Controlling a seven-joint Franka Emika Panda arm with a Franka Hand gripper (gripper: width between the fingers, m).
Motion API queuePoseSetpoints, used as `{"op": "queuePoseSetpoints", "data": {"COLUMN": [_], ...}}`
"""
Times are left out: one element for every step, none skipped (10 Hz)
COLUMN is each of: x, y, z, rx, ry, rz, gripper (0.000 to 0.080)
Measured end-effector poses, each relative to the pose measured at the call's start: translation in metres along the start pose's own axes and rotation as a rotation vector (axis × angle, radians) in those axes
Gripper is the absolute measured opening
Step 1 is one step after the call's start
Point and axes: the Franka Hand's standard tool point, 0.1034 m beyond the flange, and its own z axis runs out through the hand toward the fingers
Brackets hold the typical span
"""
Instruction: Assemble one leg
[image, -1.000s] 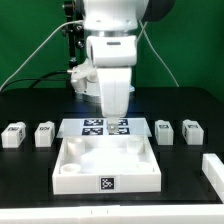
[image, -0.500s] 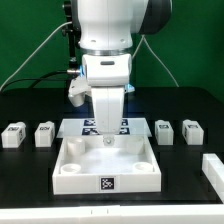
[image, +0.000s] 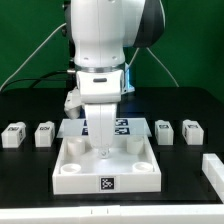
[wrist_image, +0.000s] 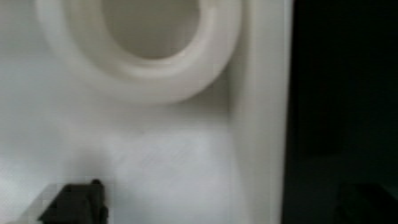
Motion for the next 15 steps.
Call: {"op": "queuePoseSetpoints", "data": {"x": [0.0,-0.0003,-0.0004,-0.0004,-0.0004,-0.0004,-0.0005,-0.0003,-0.0004,-0.0004,-0.0004,-0.0004,-0.0004,-0.0004,-0.0004], "y": [0.0007,0.0006,0.0005,0.0005,0.0005,0.0004,0.0004,0.0022,0.0027,0.0028,0.0029,0.003,0.003,0.003,0.003], "z": [0.0,0.0001,0.0001,0.0002,0.0002,0.0003,0.0003,-0.0009,-0.0013,-0.0013,-0.0014,-0.0015,-0.0015,-0.0015,-0.0015], "rx": [-0.007,-0.006,-0.006,-0.006,-0.006,-0.006,-0.006,-0.013,-0.015,-0.015,-0.015,-0.016,-0.016,-0.016,-0.016], "ry": [0.001,0.0,0.0,0.0,0.0,0.0,0.0,0.0,0.0,0.0,0.0,0.0,0.0,0.0,0.0], "rz": [0.006,0.007,0.007,0.007,0.007,0.007,0.007,0.007,0.007,0.007,0.007,0.007,0.007,0.007,0.007], "gripper": [0.065,0.0645,0.0645,0.0488,0.0306,0.0171,0.0171,0.006,0.006,0.006,0.006,0.006,0.006,0.006,0.006]}}
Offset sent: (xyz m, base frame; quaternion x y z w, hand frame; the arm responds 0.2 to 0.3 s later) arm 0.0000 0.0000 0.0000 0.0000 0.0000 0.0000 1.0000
